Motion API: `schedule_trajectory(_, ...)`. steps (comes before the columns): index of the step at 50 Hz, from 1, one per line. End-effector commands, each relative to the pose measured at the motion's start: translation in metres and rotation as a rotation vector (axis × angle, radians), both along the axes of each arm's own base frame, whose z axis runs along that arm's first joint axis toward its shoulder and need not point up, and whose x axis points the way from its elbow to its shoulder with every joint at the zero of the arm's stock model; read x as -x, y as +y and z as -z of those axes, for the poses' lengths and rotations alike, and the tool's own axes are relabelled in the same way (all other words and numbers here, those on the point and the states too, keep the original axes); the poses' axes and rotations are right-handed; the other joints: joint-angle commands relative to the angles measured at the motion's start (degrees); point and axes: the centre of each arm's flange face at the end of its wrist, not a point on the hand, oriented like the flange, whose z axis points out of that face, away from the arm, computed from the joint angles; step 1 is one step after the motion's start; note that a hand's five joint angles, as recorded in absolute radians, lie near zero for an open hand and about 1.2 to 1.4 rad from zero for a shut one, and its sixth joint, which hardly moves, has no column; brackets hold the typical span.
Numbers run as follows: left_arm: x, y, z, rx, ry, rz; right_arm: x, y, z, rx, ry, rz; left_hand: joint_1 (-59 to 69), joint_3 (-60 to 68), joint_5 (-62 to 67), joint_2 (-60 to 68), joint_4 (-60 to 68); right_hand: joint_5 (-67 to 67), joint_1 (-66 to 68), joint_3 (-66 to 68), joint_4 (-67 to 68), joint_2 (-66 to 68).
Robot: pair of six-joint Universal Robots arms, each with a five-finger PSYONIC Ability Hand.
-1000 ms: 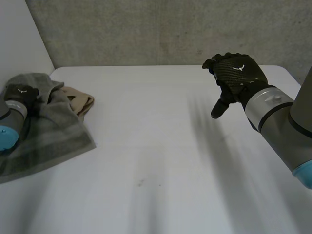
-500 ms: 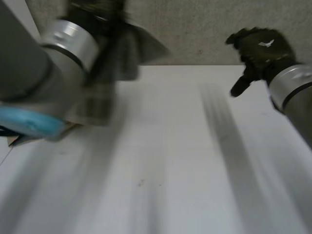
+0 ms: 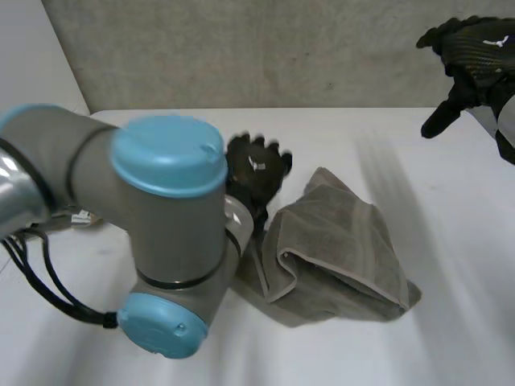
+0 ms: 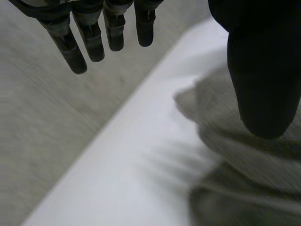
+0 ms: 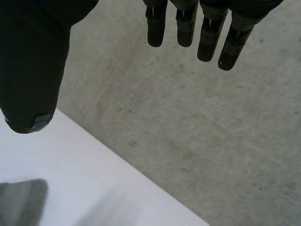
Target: Fold the laundry.
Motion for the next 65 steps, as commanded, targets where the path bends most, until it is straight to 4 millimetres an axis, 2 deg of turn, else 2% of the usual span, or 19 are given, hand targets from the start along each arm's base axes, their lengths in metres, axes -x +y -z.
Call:
schedule_trajectory(1,0.001,0.017,-0.021,0.015,0.117,0.04,-0.002,0.004,0.004,-0.054,0.058,-0.025,0.3,-0.5,-1.0,-0.2,0.0,-3.4,-1.1,-1.9,-3.0,-2.1)
schedule_trajectory(2,0.003,0.022,-0.02,0.005,0.123,0.06,-0.002,0.004,0.005,-0.062,0.073,-0.027,0.3,-0.5,-1.0,-0.2,0.0,-3.4,-1.1,-1.9,-3.0,-2.1)
schedule_trajectory(3,0.011,0.036,-0.018,-0.014,0.133,0.128,-0.001,0.006,0.008,-0.079,0.1,-0.027,0.5,-0.3,-0.8,-0.1,0.1,-3.4,-1.1,-1.9,-3.0,-2.1)
schedule_trajectory(7,0.021,0.051,-0.011,-0.039,0.126,0.222,0.007,0.006,0.019,-0.126,0.145,-0.01,1.8,1.0,0.6,1.3,1.5,-3.4,-1.1,-1.9,-3.0,-2.1)
schedule_trajectory(14,0.035,0.057,0.016,-0.078,0.08,0.278,0.03,0.003,0.053,-0.228,0.195,0.037,5.2,4.4,3.9,4.6,4.8,-3.4,-1.1,-1.9,-3.0,-2.1)
schedule_trajectory(18,0.041,0.053,0.03,-0.081,0.047,0.272,0.037,0.006,0.073,-0.283,0.222,0.015,8.4,7.6,7.1,7.8,8.0,-3.4,-1.1,-1.9,-3.0,-2.1)
schedule_trajectory(20,0.042,0.051,0.039,-0.079,0.016,0.274,0.04,0.008,0.079,-0.299,0.223,0.003,12.8,11.9,11.5,12.2,12.4,-3.4,-1.1,-1.9,-3.0,-2.1)
schedule_trajectory(28,0.043,0.046,0.055,-0.056,-0.059,0.28,0.044,0.017,0.105,-0.362,0.22,-0.031,15.6,14.8,14.3,15.1,15.3,-3.4,-1.1,-1.9,-3.0,-2.1)
schedule_trajectory(33,0.047,0.041,0.063,-0.047,-0.055,0.271,0.048,0.019,0.116,-0.377,0.217,-0.022,33.8,32.9,32.5,33.2,33.4,-3.4,-1.1,-1.9,-3.0,-2.1)
schedule_trajectory(34,0.048,0.037,0.063,-0.04,-0.047,0.264,0.048,0.019,0.118,-0.379,0.216,-0.019,45.3,44.5,44.0,44.7,44.9,-3.4,-1.1,-1.9,-3.0,-2.1)
schedule_trajectory(37,0.046,0.029,0.063,-0.035,-0.043,0.245,0.051,0.018,0.121,-0.382,0.213,-0.01,58.3,57.5,57.0,57.7,57.9,-3.4,-1.1,-1.9,-3.0,-2.1)
schedule_trajectory(38,0.045,0.025,0.064,-0.033,-0.043,0.236,0.054,0.017,0.122,-0.385,0.211,0.001,66.7,65.9,65.4,66.1,66.3,-3.4,-1.1,-1.9,-3.0,-2.1)
schedule_trajectory(40,0.043,0.02,0.063,-0.031,-0.041,0.221,0.057,0.015,0.122,-0.386,0.209,0.011,68.8,67.9,67.5,68.2,68.4,-3.4,-1.1,-1.9,-3.0,-2.1)
schedule_trajectory(45,0.036,0.005,0.054,-0.008,-0.035,0.166,0.066,0.009,0.121,-0.384,0.199,0.04,68.8,67.9,67.5,68.2,68.4,-3.4,-1.1,-1.9,-3.0,-2.1)
schedule_trajectory(47,0.032,-0.001,0.043,0.014,-0.021,0.143,0.067,0.009,0.12,-0.384,0.198,0.04,68.8,67.9,67.5,68.2,68.4,-3.4,-1.1,-1.9,-3.0,-2.1)
schedule_trajectory(49,0.028,-0.003,0.022,0.047,0.01,0.133,0.066,0.011,0.118,-0.384,0.199,0.038,68.8,67.9,67.5,68.2,68.4,-3.4,-1.1,-1.9,-3.0,-2.1)
schedule_trajectory(52,0.024,-0.004,0.004,0.075,0.041,0.129,0.063,0.016,0.11,-0.369,0.183,0.034,68.8,67.9,67.5,68.2,68.4,-3.4,-1.1,-1.9,-3.0,-2.1)
schedule_trajectory(59,0.017,-0.002,-0.037,0.157,0.12,0.115,0.051,0.036,0.077,-0.288,0.095,0.01,68.8,67.9,67.5,68.2,68.4,-3.4,-1.1,-1.9,-3.0,-2.1)
schedule_trajectory(65,-0.011,-0.018,-0.081,0.239,0.183,0.039,0.05,0.038,0.069,-0.26,0.08,0.008,68.8,67.9,67.5,68.2,68.4,-3.4,-1.1,-1.9,-3.0,-2.1)
